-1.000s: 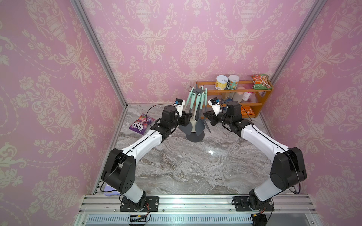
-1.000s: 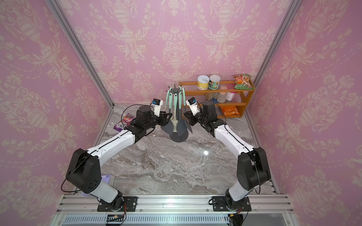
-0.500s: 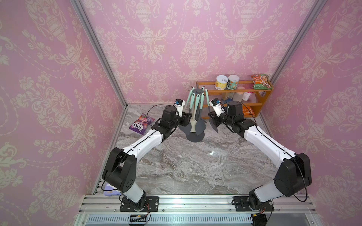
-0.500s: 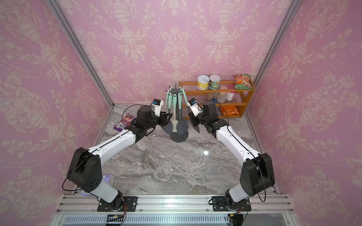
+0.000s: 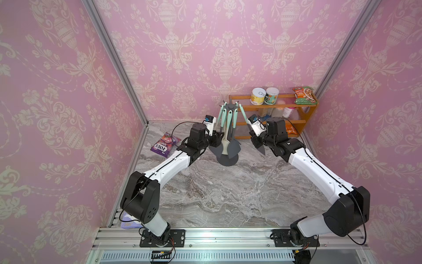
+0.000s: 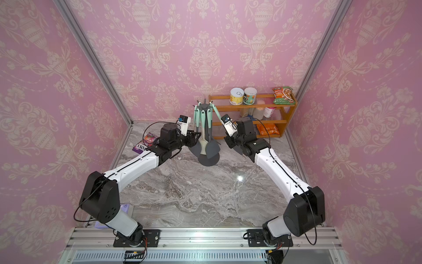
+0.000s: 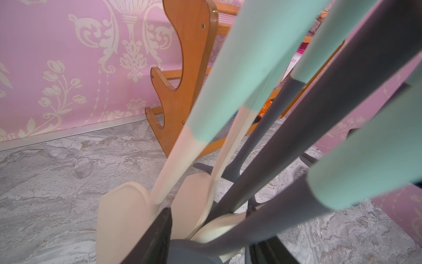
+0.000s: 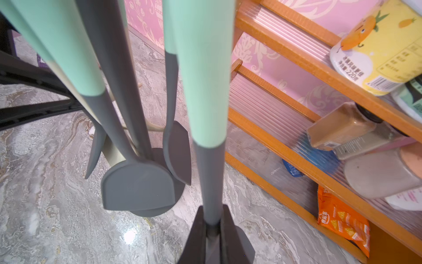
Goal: Take the spatula off the kitchen utensil rack
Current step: Take off the spatula from the rack, then place the spatula at the center of the board.
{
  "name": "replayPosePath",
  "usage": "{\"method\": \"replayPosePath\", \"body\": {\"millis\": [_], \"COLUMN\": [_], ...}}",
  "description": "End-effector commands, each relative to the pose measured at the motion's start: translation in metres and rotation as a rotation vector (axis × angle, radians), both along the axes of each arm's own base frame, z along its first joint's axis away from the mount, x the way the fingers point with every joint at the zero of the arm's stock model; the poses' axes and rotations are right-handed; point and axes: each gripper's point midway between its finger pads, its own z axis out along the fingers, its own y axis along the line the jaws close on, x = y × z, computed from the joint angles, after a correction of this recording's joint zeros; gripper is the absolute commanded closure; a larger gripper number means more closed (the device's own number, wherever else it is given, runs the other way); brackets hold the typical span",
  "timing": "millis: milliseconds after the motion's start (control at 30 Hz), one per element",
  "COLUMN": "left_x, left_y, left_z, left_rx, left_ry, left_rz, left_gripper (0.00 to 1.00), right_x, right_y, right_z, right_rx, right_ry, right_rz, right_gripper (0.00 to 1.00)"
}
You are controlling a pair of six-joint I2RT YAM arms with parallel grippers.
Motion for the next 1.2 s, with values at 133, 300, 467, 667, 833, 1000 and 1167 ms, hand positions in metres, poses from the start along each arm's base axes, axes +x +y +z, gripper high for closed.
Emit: {"method": "replayPosePath", "body": {"millis": [133,300,467,667,833,1000,1167], "left_x": [0.005,0.005,0.005,0.005,0.003,0.002,0.001], "left_y": [-0.003,-0.003,-0.003,-0.004,-0.003,-0.003,-0.004], "left_z": [0.002,0.002,0.002,0.003,0.003,0.003,0.004], "left_rx": [0.011,0.01,0.009,0.007,0.008,0.006,0.001], "left_ry": [-0.008,-0.007,-0.007,-0.008,-0.007,-0.006,-0.004], "left_rz": [0.008,0.007,0.007,0.003,0.002,0.001,-0.004], "left_gripper": [0.45,0.45,0.45,0.45,0.45,0.44,0.44], "right_x": [-0.001,-0.004,-0.01,-0.018,-0.022,-0.027,-0.031], "right_y": [-0.013,-0.02,-0.025,-0.042,-0.065,-0.091,-0.112], "right_z": [0.049,0.059,0.065,0.063,0.052,0.036,0.015], "right_rx": [-0.005,-0.011,-0.011,0.068,0.105,0.069,0.0], "right_ry": [-0.134,-0.171,-0.187,-0.132,-0.038,0.064,0.178], "right_rz": [-0.062,-0.082,-0.096,-0.15,-0.26,-0.411,-0.556], "right_gripper": [1.0,1.0,1.0,1.0,1.0,1.0,1.0]}}
